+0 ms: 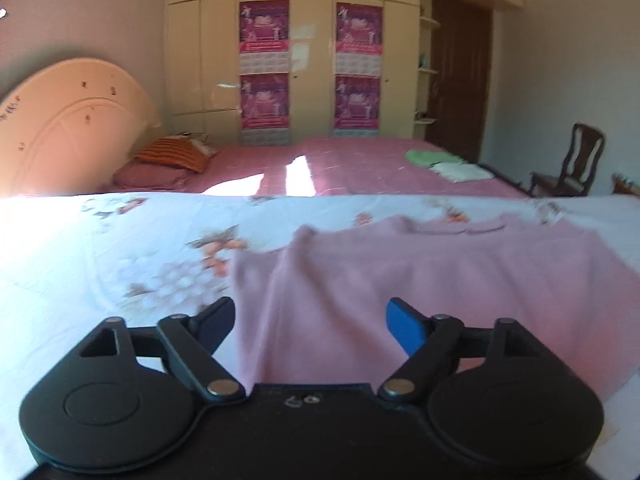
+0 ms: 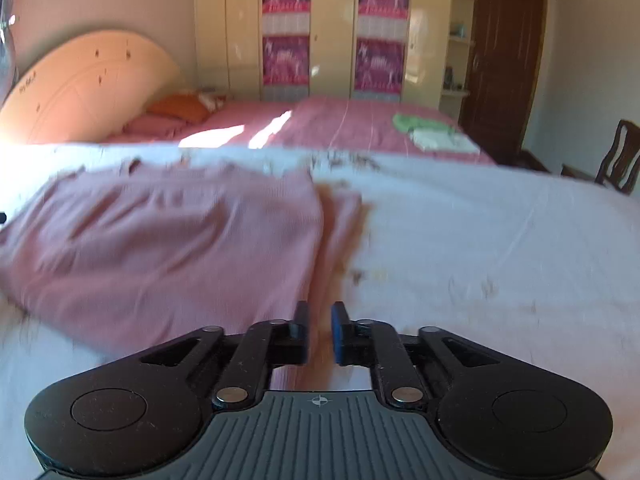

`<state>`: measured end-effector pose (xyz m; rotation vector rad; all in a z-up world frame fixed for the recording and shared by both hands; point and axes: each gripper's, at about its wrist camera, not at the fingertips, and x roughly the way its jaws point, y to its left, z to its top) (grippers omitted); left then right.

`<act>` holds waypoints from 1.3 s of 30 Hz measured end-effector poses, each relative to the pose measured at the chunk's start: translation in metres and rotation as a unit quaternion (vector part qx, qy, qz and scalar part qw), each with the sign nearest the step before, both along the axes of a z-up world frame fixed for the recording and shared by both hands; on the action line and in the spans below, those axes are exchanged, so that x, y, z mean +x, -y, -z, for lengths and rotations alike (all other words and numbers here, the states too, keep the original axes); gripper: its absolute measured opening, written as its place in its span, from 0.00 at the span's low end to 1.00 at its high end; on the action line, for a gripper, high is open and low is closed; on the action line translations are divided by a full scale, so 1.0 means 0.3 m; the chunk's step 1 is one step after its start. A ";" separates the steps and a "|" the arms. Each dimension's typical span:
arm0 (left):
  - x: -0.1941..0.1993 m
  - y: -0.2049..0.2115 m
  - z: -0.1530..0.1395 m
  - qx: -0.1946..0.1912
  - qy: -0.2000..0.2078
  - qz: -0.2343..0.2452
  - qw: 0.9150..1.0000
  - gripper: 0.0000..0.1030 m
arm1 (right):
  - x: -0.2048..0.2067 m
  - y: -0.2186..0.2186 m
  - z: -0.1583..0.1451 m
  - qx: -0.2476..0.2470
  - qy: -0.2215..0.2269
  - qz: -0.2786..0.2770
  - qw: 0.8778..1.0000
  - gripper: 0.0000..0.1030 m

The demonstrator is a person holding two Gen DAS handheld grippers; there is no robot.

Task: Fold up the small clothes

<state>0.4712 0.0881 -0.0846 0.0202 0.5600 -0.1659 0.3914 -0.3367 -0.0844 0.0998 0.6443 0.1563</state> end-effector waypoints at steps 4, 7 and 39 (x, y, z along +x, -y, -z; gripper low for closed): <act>0.169 0.208 0.025 -0.050 -0.010 0.054 0.997 0.78 | 0.247 -0.247 0.012 0.025 0.009 -0.052 0.998 0.36; 0.298 0.315 0.089 -0.082 -0.056 0.077 0.992 0.79 | 0.385 -0.412 0.070 0.015 -0.012 -0.081 0.997 0.36; -0.063 0.267 0.210 0.034 -0.066 0.084 0.994 0.80 | 0.062 -0.375 0.203 -0.092 -0.033 -0.082 0.992 0.42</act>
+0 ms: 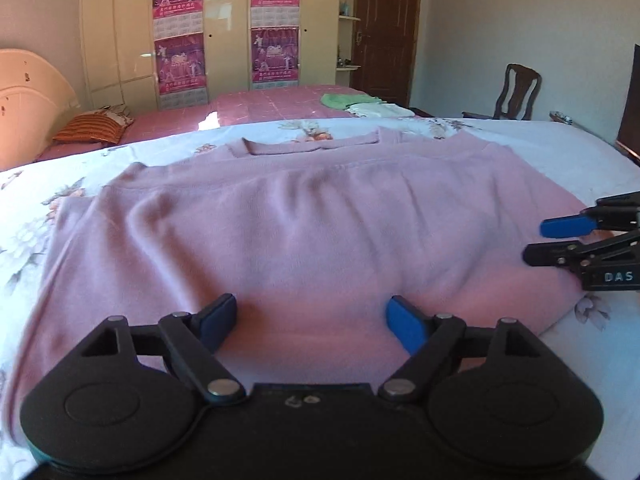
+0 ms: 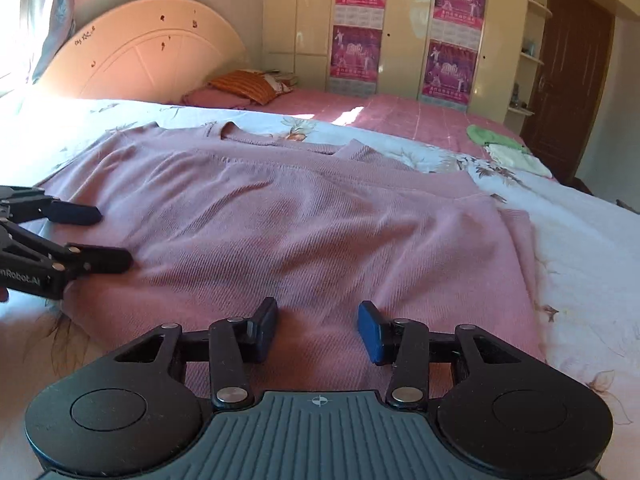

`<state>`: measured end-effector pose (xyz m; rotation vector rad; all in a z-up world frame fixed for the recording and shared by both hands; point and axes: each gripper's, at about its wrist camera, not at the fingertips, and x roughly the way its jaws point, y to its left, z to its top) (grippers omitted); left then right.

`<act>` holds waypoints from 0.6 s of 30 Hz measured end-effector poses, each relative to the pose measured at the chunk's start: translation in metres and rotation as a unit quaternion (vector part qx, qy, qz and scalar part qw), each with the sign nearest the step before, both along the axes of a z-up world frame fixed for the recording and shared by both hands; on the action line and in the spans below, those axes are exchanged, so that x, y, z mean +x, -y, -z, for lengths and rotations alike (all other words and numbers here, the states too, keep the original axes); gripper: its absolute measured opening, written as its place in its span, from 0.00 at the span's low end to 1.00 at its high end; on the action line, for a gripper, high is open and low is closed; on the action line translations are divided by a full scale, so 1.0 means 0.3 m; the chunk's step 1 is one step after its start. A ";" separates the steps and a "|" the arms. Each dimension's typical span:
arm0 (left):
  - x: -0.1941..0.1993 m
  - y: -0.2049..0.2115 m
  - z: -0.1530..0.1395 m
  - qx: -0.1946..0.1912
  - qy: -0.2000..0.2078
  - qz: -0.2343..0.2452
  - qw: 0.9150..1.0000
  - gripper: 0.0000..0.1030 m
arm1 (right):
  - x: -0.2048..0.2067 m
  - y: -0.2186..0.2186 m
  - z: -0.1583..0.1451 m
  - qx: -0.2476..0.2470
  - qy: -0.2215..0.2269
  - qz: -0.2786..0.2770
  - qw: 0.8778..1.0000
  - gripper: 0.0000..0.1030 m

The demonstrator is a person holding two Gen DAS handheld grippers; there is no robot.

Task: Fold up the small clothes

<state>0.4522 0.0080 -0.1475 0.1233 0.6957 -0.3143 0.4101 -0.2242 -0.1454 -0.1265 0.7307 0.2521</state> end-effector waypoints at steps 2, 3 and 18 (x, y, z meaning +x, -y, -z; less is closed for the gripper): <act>-0.029 -0.073 -0.002 -0.012 0.002 -0.007 1.000 0.80 | -0.057 0.020 0.013 -0.023 0.010 -0.001 1.000 0.42; -0.042 -0.098 -0.004 0.002 0.001 -0.022 1.000 0.81 | -0.085 0.039 0.016 -0.029 0.012 0.000 1.000 0.42; -0.130 -0.270 -0.082 -0.024 -0.019 -0.131 0.991 0.69 | -0.163 0.178 -0.039 0.020 -0.047 0.115 0.992 0.47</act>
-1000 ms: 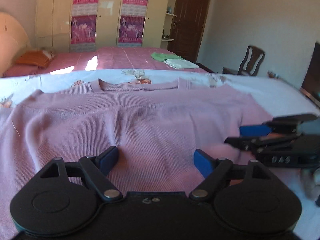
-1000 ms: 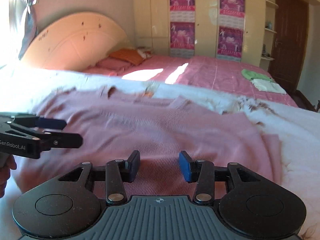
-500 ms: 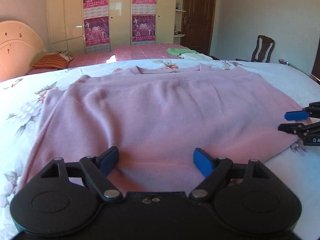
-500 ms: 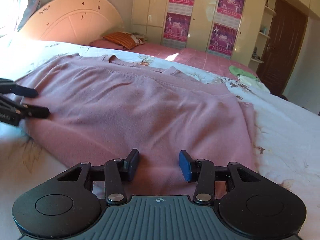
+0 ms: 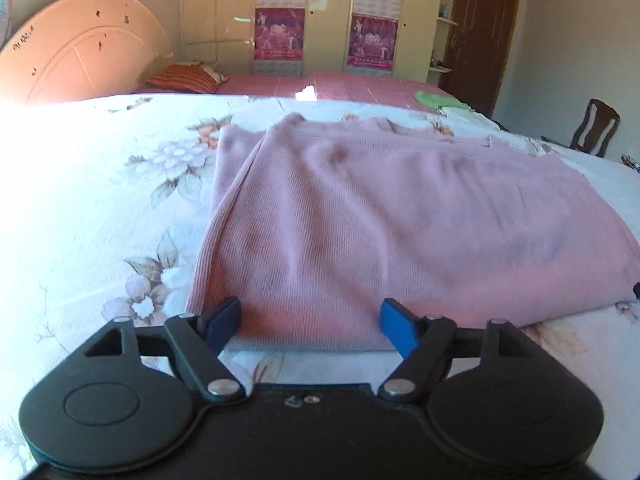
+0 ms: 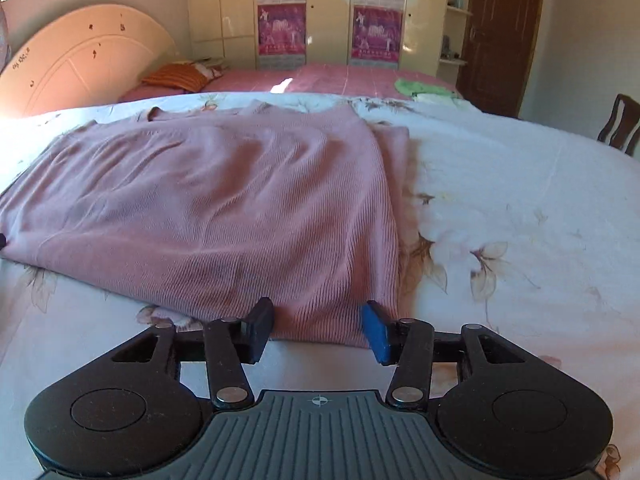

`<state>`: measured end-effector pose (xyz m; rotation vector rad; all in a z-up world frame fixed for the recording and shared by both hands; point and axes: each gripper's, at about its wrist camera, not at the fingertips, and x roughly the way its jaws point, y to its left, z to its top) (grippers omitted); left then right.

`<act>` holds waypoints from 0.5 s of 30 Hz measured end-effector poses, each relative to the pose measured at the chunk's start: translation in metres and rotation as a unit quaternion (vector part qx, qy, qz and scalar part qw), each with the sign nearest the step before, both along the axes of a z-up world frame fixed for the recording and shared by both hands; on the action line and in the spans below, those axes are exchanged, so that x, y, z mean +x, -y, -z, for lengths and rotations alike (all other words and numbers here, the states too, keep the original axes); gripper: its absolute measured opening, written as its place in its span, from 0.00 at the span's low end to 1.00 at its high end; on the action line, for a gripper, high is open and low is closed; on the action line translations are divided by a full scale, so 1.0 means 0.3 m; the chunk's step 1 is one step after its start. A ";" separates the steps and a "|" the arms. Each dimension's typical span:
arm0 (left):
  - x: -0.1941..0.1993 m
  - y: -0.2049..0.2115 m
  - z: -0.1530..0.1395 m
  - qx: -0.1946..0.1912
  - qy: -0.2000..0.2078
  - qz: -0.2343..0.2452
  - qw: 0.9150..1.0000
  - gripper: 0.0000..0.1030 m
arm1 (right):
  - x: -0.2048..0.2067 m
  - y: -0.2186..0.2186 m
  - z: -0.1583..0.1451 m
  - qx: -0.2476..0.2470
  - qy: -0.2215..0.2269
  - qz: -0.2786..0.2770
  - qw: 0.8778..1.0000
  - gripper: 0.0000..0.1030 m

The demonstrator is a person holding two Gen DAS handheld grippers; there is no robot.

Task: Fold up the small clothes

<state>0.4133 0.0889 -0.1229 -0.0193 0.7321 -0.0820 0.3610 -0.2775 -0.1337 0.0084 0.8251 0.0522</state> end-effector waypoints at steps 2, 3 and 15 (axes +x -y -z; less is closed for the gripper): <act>-0.013 0.088 -0.044 -0.007 0.036 0.024 0.999 0.78 | -0.014 -0.050 -0.040 0.007 0.031 -0.014 0.999 0.47; -0.005 0.139 -0.048 -0.010 0.037 0.037 0.999 0.87 | -0.015 -0.094 -0.054 0.021 0.045 -0.027 0.998 0.47; -0.021 0.149 -0.002 0.015 0.019 0.032 0.999 0.90 | -0.008 -0.163 -0.037 0.031 0.058 -0.007 0.998 0.47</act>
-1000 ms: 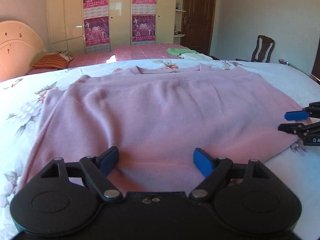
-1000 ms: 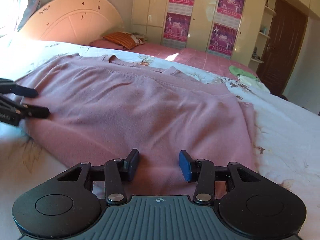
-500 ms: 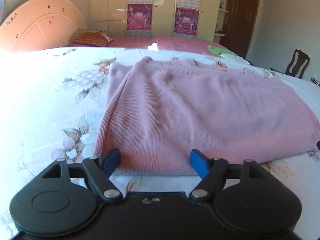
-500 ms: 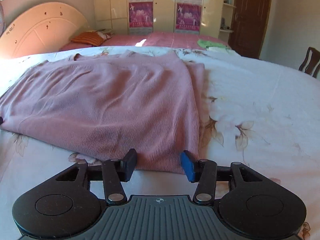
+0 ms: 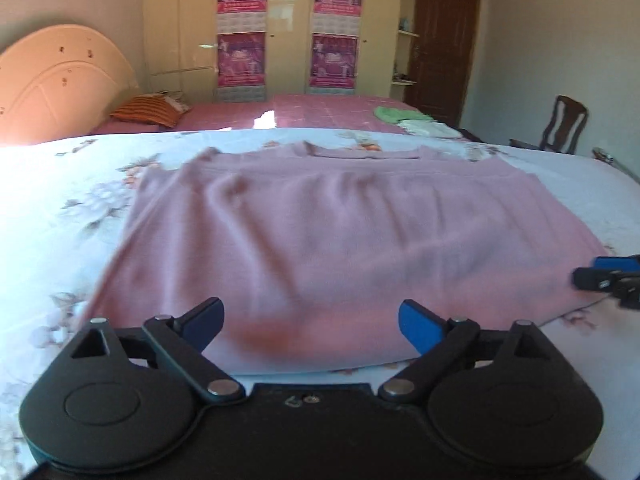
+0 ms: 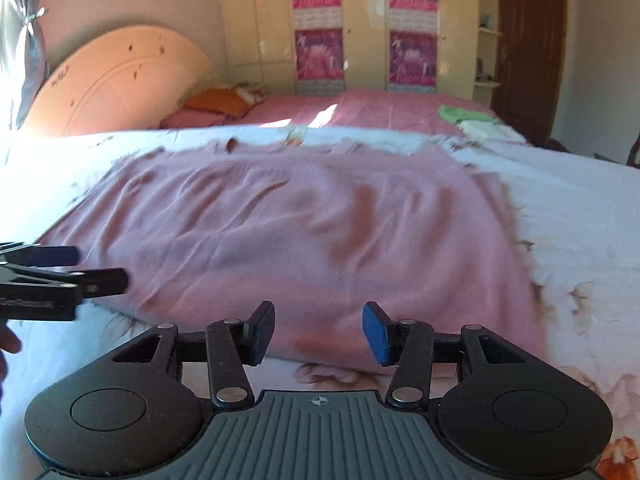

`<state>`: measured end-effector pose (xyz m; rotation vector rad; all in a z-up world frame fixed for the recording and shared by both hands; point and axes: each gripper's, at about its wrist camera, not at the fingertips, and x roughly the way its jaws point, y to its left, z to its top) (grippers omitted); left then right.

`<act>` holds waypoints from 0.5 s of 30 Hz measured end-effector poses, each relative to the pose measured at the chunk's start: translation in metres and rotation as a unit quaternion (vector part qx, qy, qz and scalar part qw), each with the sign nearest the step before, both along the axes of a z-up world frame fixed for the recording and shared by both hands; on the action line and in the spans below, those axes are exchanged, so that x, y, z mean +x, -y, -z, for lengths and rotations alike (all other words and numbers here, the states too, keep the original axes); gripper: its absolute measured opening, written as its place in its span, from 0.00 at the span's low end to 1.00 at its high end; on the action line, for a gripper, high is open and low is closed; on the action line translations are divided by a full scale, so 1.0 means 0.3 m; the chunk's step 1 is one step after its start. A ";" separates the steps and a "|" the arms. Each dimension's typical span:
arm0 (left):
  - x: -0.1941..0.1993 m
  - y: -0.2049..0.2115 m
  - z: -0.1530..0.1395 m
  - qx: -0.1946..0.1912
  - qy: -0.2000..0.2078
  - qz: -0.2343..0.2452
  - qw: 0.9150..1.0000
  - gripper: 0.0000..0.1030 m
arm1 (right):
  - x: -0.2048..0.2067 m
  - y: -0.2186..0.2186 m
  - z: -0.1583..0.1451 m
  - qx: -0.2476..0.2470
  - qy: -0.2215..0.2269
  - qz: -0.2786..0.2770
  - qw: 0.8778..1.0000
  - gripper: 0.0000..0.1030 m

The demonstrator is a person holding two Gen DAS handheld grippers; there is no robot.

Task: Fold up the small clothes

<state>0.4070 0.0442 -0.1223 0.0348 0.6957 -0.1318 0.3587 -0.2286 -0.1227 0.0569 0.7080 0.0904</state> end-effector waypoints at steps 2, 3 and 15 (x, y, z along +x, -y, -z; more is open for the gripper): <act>0.025 -0.070 0.021 0.015 -0.023 -0.028 0.999 0.90 | -0.001 0.089 0.017 -0.001 -0.006 0.047 0.999 0.47; 0.036 -0.099 0.033 0.017 -0.037 -0.039 0.998 0.89 | 0.006 0.133 0.032 0.005 -0.022 0.068 0.997 0.47; 0.056 -0.132 0.044 0.007 -0.049 -0.041 0.998 0.93 | 0.014 0.165 0.054 -0.006 -0.056 0.066 0.996 0.47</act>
